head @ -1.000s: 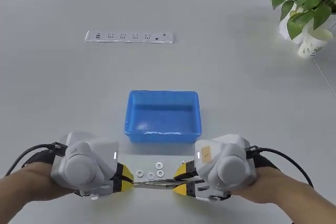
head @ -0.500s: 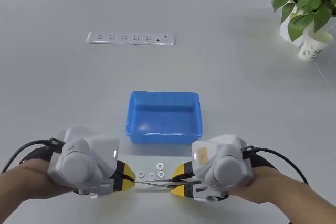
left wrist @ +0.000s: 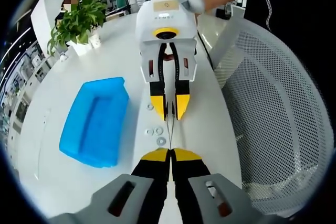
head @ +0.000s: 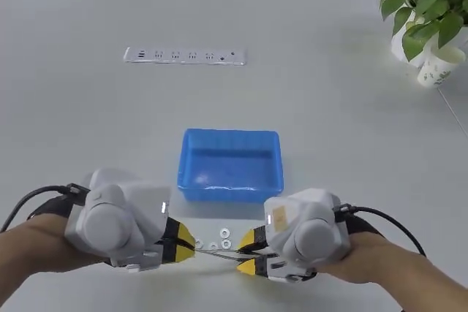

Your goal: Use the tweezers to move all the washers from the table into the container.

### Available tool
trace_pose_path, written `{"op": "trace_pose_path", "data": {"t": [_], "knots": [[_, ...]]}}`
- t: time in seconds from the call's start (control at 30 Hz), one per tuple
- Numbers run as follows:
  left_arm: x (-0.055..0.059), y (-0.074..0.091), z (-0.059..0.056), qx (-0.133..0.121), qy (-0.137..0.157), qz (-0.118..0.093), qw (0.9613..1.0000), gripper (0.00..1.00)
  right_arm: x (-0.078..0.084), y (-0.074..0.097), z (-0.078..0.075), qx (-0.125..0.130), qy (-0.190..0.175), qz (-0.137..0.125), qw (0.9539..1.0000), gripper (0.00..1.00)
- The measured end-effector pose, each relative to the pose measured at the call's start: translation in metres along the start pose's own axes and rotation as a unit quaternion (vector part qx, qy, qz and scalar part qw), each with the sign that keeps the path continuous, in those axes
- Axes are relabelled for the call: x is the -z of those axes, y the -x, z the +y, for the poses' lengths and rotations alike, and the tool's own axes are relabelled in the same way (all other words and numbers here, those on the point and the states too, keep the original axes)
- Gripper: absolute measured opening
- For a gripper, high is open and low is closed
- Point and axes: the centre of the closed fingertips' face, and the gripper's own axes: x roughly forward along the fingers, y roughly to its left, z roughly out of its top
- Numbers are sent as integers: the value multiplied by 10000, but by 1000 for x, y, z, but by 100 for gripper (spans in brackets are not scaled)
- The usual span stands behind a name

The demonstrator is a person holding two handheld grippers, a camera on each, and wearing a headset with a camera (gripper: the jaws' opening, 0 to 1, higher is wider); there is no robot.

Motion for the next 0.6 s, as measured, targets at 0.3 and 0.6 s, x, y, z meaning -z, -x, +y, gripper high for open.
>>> {"op": "trace_pose_path", "data": {"t": [0.3, 0.6], "knots": [[-7, 3, -2, 13, -67, -42, 10000, 5, 0, 1, 1, 19, 42, 43, 10000, 12], [-4, 4, 0, -6, -188, 35, 9998, 5, -3, 4, -2, 102, 134, 30, 9999, 8]]}}
